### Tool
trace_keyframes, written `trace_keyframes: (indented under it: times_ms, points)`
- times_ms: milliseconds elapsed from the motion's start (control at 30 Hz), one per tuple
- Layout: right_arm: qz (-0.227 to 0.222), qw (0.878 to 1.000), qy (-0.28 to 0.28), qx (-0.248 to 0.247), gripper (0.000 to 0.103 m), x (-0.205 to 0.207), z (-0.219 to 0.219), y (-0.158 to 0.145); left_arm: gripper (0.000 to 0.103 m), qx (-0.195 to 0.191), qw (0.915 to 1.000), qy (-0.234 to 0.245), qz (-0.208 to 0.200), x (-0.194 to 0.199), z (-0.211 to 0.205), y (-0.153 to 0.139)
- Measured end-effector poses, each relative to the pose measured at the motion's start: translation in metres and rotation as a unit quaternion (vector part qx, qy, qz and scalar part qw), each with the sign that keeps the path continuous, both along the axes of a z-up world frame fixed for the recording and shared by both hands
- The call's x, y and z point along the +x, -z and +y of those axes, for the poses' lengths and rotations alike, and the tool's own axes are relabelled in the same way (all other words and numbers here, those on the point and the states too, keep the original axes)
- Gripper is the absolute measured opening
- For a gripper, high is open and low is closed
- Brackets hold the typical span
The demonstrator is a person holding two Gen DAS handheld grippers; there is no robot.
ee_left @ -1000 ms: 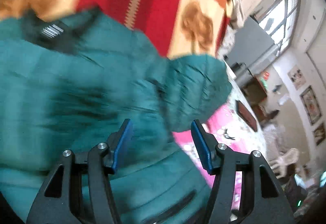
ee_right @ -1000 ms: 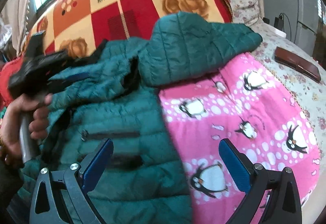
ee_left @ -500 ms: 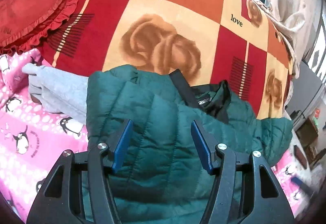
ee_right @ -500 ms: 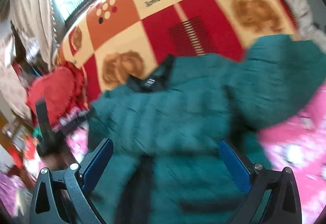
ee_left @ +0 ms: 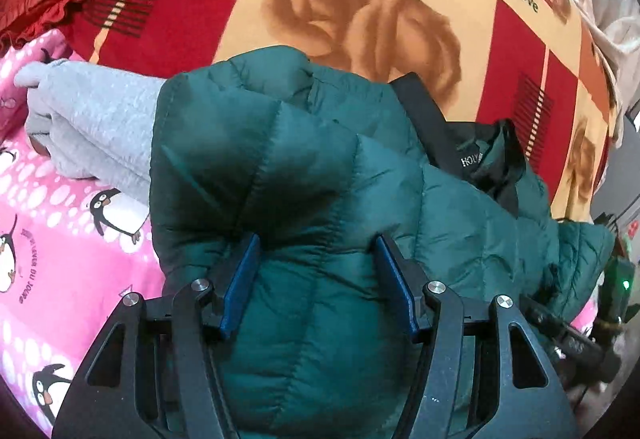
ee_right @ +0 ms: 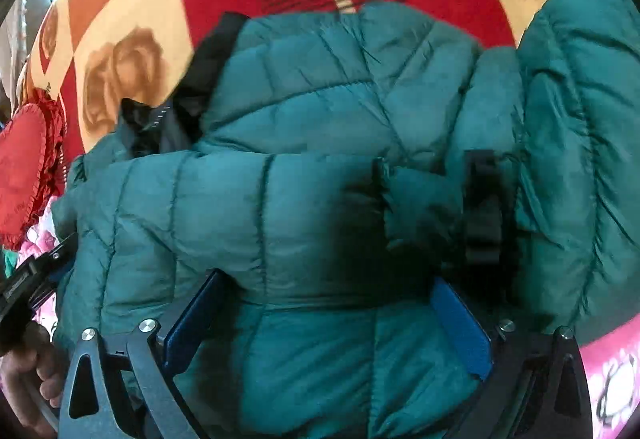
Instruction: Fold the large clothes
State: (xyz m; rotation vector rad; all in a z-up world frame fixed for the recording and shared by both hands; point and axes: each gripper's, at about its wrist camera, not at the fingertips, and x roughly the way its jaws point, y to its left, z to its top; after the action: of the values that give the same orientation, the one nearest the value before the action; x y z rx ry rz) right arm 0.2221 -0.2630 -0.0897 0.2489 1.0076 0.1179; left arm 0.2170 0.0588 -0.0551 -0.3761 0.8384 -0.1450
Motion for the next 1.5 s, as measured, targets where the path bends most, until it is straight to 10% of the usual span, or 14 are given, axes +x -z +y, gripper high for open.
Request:
trace_keyframes:
  times_ms: [633, 900, 1067, 1500]
  points:
    - [-0.008, 0.999, -0.023, -0.021, 0.103, -0.013, -0.002, 0.007, 0.068, -0.031, 0.9995, 0.003, -0.006, -0.006, 0.003, 0.001]
    - [-0.104, 0.991, -0.032, -0.084, 0.102, -0.050, 0.042, -0.061, 0.068, 0.021, 0.9973, 0.026, -0.066, -0.026, -0.023, -0.039]
    - [-0.044, 0.987, -0.079, -0.129, 0.102, -0.038, 0.073, -0.020, 0.068, 0.045, 0.9970, 0.062, 0.007, -0.015, -0.045, -0.006]
    - [-0.015, 0.996, -0.056, -0.073, 0.103, -0.027, 0.050, -0.001, 0.070, 0.067, 0.9956, 0.064, 0.006, -0.010, -0.053, -0.002]
